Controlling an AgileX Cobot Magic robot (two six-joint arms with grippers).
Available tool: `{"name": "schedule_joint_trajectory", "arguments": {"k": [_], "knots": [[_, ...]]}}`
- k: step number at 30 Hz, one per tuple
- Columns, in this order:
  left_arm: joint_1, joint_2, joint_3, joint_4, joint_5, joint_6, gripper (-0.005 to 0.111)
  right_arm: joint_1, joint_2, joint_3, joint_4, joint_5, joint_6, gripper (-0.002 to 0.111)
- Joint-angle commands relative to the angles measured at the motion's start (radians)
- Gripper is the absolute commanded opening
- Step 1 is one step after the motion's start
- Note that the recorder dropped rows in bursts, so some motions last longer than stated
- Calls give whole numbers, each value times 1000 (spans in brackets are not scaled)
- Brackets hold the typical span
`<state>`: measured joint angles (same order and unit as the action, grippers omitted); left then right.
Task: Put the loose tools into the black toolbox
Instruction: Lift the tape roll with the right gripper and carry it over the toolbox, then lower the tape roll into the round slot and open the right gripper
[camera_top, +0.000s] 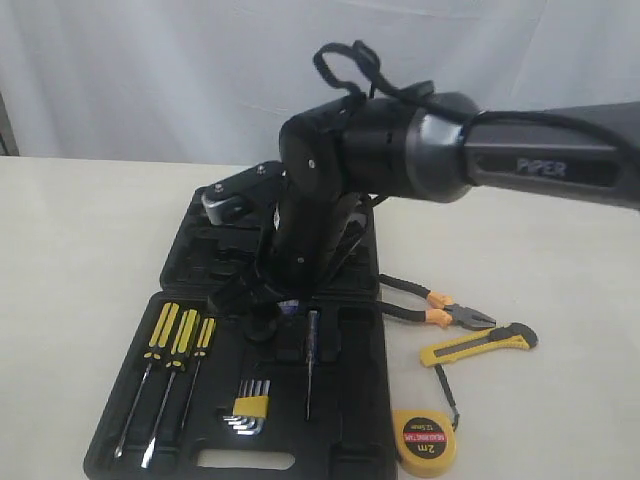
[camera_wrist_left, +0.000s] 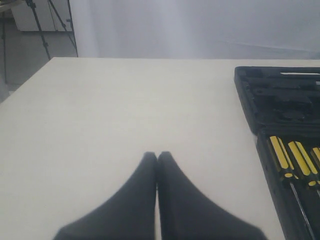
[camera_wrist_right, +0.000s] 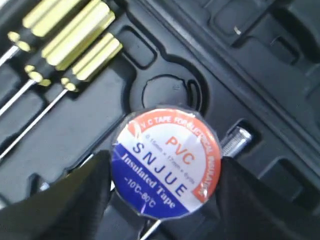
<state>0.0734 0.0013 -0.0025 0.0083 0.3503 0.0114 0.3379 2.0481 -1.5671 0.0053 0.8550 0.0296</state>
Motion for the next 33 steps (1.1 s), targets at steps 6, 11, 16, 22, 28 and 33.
{"name": "schedule_joint_trajectory", "arguments": {"k": [6, 11, 16, 22, 28, 33], "knots": [[-5, -1, 3, -8, -8, -4, 0, 4, 106, -60, -5, -61, -30, 18], [-5, -1, 3, -8, -8, -4, 0, 4, 124, -60, -5, -83, -30, 18], [-5, -1, 3, -8, -8, -4, 0, 4, 135, -60, -5, -102, -30, 18], [-5, -1, 3, -8, -8, -4, 0, 4, 135, -60, 1, -119, -30, 18], [-5, -1, 3, -8, -8, -4, 0, 4, 135, -60, 39, -121, -30, 18], [-5, -1, 3, -8, -8, -4, 0, 4, 135, -60, 45, -124, -30, 18]]}}
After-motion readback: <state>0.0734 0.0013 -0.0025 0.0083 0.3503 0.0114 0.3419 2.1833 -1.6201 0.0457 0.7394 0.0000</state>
